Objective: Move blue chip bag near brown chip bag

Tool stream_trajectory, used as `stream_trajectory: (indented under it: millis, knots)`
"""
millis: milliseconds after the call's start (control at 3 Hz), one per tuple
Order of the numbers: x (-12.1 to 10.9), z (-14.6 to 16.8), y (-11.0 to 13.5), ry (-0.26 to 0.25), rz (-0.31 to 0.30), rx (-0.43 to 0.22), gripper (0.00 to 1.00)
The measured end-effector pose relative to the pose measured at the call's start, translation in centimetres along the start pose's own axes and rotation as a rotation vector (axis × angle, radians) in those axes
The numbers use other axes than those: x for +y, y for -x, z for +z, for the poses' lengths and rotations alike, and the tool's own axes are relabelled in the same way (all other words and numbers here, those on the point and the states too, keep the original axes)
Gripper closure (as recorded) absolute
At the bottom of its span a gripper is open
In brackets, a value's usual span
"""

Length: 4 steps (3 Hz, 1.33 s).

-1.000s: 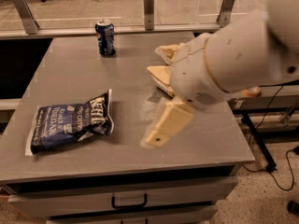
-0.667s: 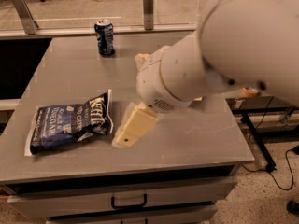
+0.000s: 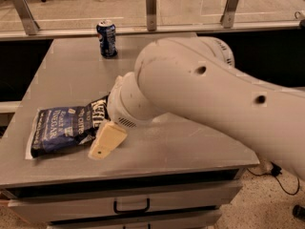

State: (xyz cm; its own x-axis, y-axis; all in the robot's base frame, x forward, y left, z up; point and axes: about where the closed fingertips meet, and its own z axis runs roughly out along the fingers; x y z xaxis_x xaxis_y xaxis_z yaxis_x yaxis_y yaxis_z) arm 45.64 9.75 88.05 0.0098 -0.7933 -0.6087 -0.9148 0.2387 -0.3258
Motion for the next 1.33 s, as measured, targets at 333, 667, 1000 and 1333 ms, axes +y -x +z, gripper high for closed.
stream_trajectory:
  millis: [333, 667, 1000, 1333]
  knots:
    - [0.6, 2.7, 0.4, 0.027, 0.005, -0.01, 0.18]
    - [1.2, 4.7, 1.2, 0.057, -0.004, -0.028, 0.42]
    - [1.3, 5.6, 1.5, 0.072, -0.002, -0.031, 0.64]
    - [-0.1, 4.1, -0.9, -0.005, 0.103, -0.019, 0.88]
